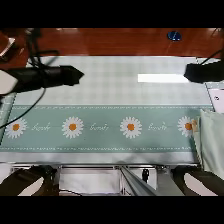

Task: Fold the shirts.

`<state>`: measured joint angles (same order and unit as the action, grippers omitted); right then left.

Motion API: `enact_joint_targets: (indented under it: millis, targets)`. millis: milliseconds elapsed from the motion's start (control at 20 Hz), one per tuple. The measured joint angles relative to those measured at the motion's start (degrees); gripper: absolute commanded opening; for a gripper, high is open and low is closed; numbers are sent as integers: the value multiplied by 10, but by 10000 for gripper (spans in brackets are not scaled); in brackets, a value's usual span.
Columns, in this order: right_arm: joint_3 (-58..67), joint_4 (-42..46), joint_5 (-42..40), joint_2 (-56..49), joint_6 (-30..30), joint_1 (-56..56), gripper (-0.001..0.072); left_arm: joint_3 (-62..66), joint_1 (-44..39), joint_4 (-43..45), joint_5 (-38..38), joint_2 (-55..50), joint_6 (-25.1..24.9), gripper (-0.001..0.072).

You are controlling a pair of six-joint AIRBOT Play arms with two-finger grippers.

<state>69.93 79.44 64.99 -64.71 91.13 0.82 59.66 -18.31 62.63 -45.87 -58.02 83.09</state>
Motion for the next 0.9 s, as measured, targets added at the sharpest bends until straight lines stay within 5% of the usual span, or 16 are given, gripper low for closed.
enact_joint_targets:
  millis: [250, 900]
  targets:
    - [-21, 64, 7, -85, 34, -59, 26, -23, -3, 107, 3, -57, 70, 20]
    - [-26, 87, 10, -107, 45, -74, 26, -29, 0, 144, 9, -75, 91, 20]
